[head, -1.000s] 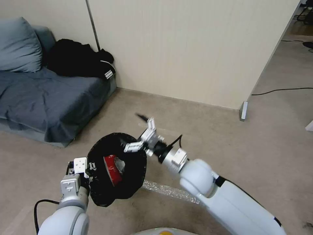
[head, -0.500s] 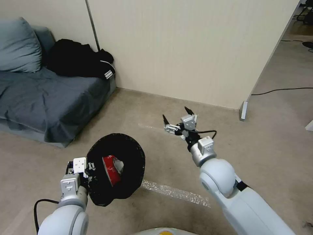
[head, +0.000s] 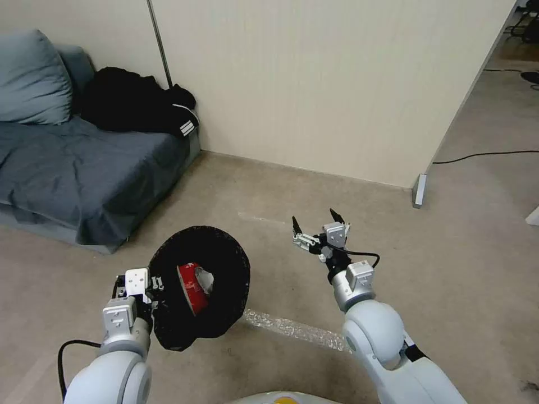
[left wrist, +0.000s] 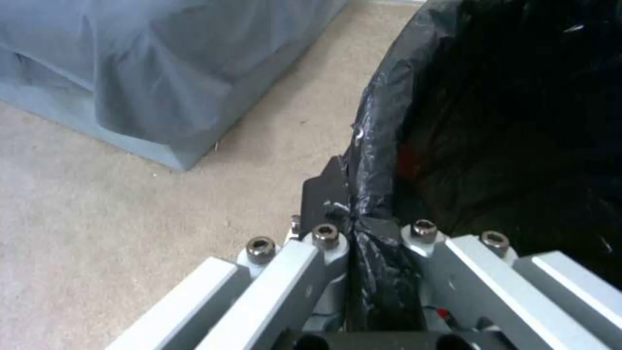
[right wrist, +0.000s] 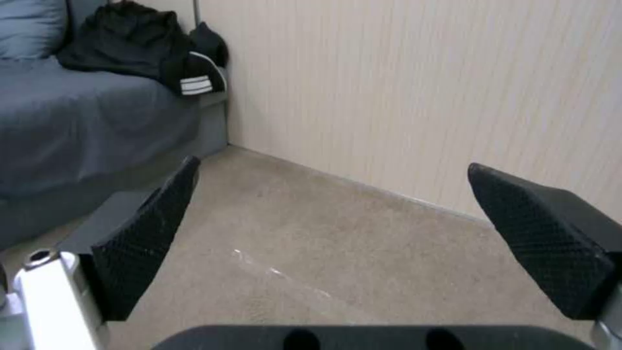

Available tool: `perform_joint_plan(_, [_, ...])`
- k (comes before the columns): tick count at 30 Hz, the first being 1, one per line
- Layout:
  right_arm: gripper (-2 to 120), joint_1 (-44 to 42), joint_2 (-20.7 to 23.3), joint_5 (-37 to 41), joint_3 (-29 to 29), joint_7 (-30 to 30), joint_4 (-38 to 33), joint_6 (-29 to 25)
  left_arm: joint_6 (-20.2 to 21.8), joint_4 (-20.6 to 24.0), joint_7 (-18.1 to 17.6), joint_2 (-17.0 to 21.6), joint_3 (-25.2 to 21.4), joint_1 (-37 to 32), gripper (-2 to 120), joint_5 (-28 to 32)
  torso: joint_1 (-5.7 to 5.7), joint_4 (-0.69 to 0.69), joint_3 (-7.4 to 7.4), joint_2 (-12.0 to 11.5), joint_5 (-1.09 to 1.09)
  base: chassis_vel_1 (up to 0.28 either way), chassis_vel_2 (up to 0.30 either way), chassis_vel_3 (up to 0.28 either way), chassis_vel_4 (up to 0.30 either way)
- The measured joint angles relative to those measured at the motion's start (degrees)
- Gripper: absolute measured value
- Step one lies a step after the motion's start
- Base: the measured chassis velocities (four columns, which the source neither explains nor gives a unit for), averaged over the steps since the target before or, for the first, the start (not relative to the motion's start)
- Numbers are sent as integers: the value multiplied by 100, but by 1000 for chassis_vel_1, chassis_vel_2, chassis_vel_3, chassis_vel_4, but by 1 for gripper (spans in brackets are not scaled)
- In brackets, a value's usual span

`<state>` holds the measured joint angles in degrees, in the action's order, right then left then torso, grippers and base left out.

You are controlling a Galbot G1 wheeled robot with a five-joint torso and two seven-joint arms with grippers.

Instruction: Pick up the trash bin, then pick up the garbage from the floor and place it into the trash bin.

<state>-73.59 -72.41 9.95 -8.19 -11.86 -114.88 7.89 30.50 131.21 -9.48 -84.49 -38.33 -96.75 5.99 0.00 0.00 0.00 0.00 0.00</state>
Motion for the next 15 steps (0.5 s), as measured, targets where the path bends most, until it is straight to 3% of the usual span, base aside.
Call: perform_joint_plan(15, [100, 94, 38, -23, -24, 61, 86, -76, 36, 6, -12, -10, 15, 7, 1, -4, 0, -1, 1, 0, 0, 0, 0, 0, 0])
